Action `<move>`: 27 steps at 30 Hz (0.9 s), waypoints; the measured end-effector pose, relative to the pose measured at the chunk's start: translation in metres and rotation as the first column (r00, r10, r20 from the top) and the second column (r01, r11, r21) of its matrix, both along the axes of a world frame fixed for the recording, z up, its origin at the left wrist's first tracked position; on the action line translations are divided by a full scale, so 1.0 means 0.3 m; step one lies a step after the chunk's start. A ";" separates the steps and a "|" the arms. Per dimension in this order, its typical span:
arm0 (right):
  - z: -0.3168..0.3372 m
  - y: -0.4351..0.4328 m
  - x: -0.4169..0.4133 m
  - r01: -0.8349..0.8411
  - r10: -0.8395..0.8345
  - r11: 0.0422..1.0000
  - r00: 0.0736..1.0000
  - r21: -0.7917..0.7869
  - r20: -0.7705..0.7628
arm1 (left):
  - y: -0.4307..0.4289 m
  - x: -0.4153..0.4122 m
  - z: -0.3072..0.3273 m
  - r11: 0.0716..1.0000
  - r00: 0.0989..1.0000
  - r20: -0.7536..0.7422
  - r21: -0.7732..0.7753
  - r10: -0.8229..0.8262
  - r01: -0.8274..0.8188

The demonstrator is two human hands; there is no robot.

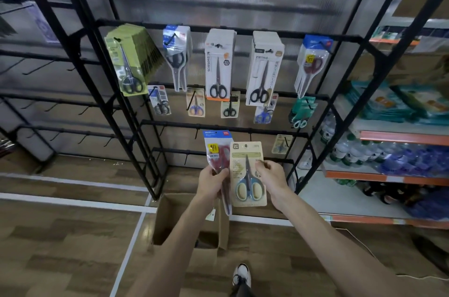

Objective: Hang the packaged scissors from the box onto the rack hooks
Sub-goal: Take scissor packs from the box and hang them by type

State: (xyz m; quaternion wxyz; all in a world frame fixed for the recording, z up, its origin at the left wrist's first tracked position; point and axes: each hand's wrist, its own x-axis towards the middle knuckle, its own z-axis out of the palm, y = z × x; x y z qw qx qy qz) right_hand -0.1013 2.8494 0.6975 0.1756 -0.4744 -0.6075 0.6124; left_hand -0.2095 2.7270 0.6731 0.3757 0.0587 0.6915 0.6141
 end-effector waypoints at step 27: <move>-0.003 0.154 -0.468 -0.011 0.013 0.997 1.000 -0.083 0.028 | 0.119 -0.471 -0.047 0.996 1.000 -0.007 -0.079 0.026 -0.027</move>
